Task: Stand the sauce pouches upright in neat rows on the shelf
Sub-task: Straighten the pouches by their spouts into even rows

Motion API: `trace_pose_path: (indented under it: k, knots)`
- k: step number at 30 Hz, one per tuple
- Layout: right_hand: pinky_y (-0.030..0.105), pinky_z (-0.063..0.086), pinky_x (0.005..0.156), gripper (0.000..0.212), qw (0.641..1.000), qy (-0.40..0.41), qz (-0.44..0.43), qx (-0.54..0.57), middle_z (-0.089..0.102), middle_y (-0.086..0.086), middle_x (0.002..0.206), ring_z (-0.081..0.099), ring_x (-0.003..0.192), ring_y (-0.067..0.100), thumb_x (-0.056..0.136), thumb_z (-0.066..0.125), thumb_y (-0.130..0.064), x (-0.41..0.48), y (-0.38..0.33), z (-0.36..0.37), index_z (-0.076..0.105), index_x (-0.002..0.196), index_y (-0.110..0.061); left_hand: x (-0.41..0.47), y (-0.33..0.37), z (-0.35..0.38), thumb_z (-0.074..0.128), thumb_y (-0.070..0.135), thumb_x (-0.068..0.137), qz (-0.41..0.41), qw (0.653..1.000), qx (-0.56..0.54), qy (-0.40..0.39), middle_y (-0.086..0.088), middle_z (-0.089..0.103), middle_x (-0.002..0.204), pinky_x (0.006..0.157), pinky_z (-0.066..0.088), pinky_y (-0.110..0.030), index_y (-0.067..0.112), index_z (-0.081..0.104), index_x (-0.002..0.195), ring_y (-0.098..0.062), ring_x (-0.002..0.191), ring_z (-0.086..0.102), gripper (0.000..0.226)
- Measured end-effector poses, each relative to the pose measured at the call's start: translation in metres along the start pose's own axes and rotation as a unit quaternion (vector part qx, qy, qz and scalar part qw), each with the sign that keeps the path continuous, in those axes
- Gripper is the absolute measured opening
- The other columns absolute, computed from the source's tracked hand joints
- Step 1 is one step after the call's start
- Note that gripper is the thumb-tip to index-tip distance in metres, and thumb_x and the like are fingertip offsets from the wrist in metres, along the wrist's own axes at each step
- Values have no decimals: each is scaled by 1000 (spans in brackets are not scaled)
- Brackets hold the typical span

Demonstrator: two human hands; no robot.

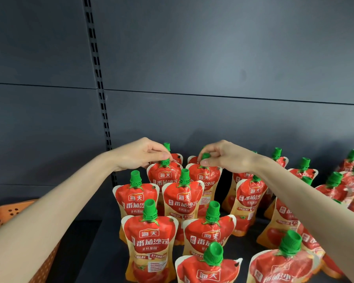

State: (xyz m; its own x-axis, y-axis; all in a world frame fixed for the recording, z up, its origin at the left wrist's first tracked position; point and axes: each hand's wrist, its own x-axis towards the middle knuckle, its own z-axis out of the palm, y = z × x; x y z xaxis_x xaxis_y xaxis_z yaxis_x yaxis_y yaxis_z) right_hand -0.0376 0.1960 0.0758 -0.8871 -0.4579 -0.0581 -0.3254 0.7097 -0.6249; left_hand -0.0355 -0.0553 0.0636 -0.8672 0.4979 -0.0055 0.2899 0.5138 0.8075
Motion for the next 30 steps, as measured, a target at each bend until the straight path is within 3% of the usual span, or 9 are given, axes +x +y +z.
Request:
trace_pose_path:
  k: [5, 11, 15, 30]
  knots:
    - [35, 52, 92, 16, 1000, -21, 4, 5, 69, -2, 101, 66, 96, 14, 92, 56, -22, 1, -1, -2, 63, 105, -16, -1, 1, -1, 55, 35, 86, 14, 1000, 5, -1, -4, 72, 103, 92, 46, -54, 18, 70, 104, -28, 102, 64, 29]
    - [31, 53, 90, 16, 1000, -24, 8, 3, 69, -1, 102, 66, 95, 12, 92, 56, -22, 0, -1, -4, 63, 106, -16, 4, -1, -1, 54, 35, 85, 28, 999, 14, -7, -2, 72, 101, 88, 53, -41, 19, 70, 102, -21, 97, 67, 28]
    - [36, 52, 93, 15, 1000, -24, 11, 0, 69, -2, 101, 66, 95, 13, 92, 56, -24, 0, 0, -5, 63, 104, -18, 6, -3, -2, 53, 26, 91, 36, 999, 16, -5, 2, 72, 100, 81, 55, -23, 21, 69, 101, -9, 94, 67, 20]
    - [40, 51, 96, 19, 1000, 4, 4, 6, 70, 0, 106, 66, 98, 14, 92, 57, -24, 0, 5, -1, 64, 108, -16, 5, -4, -1, 52, 24, 92, 47, 998, 31, -4, 6, 71, 101, 71, 50, -11, 17, 68, 106, -3, 93, 66, 22]
